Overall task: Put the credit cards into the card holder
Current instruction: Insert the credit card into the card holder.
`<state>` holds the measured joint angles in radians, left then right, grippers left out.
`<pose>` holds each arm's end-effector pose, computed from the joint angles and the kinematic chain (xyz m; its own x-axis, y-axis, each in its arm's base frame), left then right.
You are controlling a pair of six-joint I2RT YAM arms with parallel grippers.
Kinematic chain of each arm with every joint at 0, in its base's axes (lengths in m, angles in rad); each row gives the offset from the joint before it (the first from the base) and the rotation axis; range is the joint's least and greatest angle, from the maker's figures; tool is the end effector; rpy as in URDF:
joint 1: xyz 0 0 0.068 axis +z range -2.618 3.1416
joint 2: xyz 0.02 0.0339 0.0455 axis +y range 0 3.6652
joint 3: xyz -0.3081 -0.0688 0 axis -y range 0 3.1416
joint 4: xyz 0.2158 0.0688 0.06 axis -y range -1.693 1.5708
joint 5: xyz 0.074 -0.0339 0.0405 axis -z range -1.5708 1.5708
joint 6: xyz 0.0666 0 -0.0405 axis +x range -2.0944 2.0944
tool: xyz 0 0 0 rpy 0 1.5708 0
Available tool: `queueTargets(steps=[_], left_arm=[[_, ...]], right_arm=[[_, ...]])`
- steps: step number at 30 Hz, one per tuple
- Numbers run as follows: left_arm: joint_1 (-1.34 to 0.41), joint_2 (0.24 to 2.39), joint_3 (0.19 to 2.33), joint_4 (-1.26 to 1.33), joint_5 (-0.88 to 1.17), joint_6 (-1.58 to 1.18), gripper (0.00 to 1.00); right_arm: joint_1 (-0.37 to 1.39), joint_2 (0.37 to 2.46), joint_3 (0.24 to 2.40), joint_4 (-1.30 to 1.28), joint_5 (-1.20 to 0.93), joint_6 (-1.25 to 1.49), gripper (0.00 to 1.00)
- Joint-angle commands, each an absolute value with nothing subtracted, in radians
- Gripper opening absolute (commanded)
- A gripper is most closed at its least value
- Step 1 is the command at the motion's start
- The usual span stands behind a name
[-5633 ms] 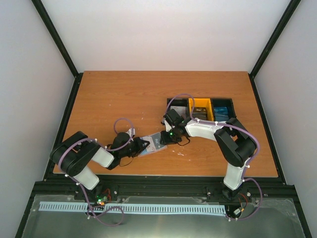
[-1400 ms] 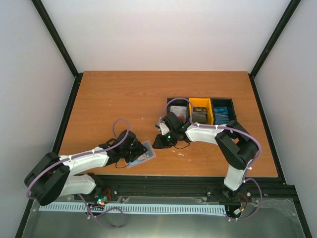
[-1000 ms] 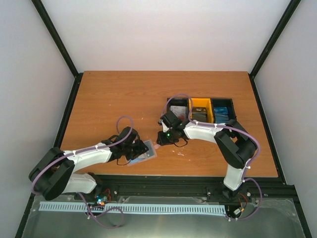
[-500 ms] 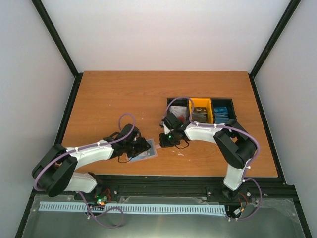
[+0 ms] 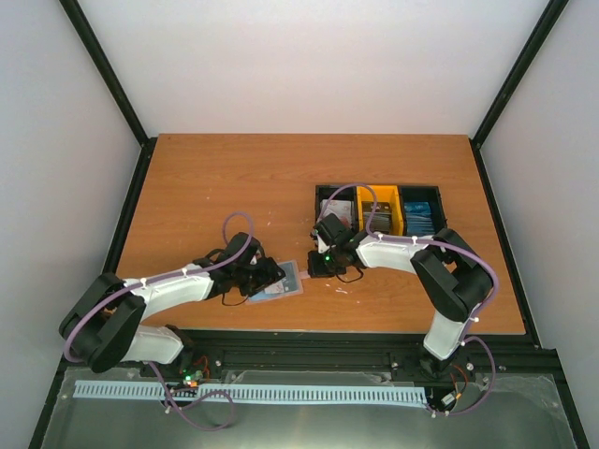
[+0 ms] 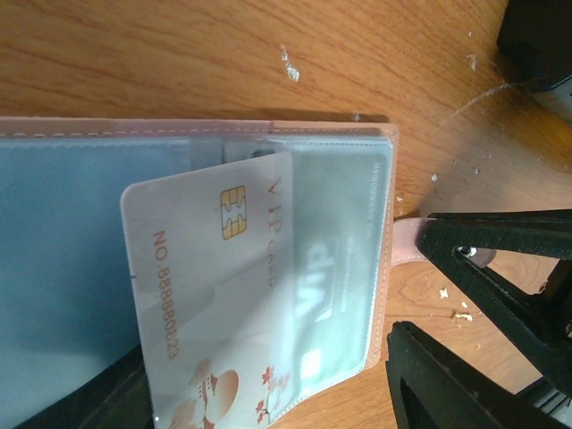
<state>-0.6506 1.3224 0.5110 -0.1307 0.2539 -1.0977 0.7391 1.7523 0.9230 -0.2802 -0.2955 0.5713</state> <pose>0.1632 -0.1452 0.1850 -0.9197 -0.3828 -0.0871 -0.2522 0.7462 -0.6161 0.2285 0.2345 0.1746 -0.9570 -0.1723 -0.2334 -0.2648 0.8475 0.4600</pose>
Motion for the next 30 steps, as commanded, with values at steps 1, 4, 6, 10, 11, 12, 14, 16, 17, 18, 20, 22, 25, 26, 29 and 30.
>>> queueTargets(steps=[1, 4, 6, 10, 11, 12, 14, 16, 17, 18, 20, 22, 25, 26, 29, 30], left_arm=[[-0.641, 1.329, 0.542, -0.228, 0.211, -1.079, 0.61], [-0.641, 1.322, 0.550, -0.284, 0.189, -1.086, 0.64], [-0.641, 1.316, 0.550, -0.304, 0.186, -1.087, 0.64], [-0.641, 1.314, 0.554, -0.342, 0.173, -1.100, 0.65], [-0.641, 1.315, 0.556, -0.350, 0.167, -1.104, 0.64], [-0.641, 1.318, 0.559, -0.363, 0.161, -1.109, 0.64], [-0.641, 1.328, 0.573, -0.411, 0.123, -1.129, 0.59], [-0.641, 1.335, 0.588, -0.454, 0.096, -1.142, 0.56], [-0.641, 1.338, 0.593, -0.470, 0.089, -1.147, 0.54], [-0.641, 1.340, 0.594, -0.467, 0.092, -1.142, 0.53], [-0.641, 1.349, 0.598, -0.450, 0.105, -1.136, 0.52], [-0.642, 1.364, 0.599, -0.425, 0.130, -1.132, 0.49], [-0.644, 1.381, 0.588, -0.355, 0.183, -1.118, 0.43], [-0.644, 1.384, 0.585, -0.338, 0.194, -1.117, 0.42], [-0.644, 1.392, 0.585, -0.312, 0.202, -1.109, 0.40], [-0.644, 1.394, 0.588, -0.304, 0.202, -1.104, 0.40]], right_arm=[[0.730, 1.736, 0.909, -0.285, -0.269, 0.580, 0.03], [0.730, 1.739, 0.911, -0.284, -0.271, 0.580, 0.03], [0.729, 1.740, 0.911, -0.285, -0.274, 0.578, 0.03], [0.730, 1.742, 0.912, -0.284, -0.285, 0.575, 0.03], [0.729, 1.742, 0.912, -0.284, -0.288, 0.574, 0.03], [0.729, 1.743, 0.914, -0.284, -0.293, 0.572, 0.03], [0.729, 1.746, 0.914, -0.284, -0.300, 0.571, 0.03], [0.729, 1.747, 0.914, -0.284, -0.306, 0.569, 0.03], [0.729, 1.748, 0.913, -0.283, -0.310, 0.568, 0.03], [0.730, 1.749, 0.914, -0.282, -0.312, 0.568, 0.03], [0.730, 1.753, 0.916, -0.282, -0.321, 0.566, 0.03], [0.729, 1.758, 0.919, -0.281, -0.329, 0.565, 0.03], [0.730, 1.763, 0.920, -0.275, -0.357, 0.559, 0.03], [0.730, 1.764, 0.920, -0.273, -0.365, 0.556, 0.03], [0.730, 1.768, 0.918, -0.265, -0.399, 0.551, 0.04], [0.729, 1.770, 0.916, -0.261, -0.413, 0.550, 0.04]])
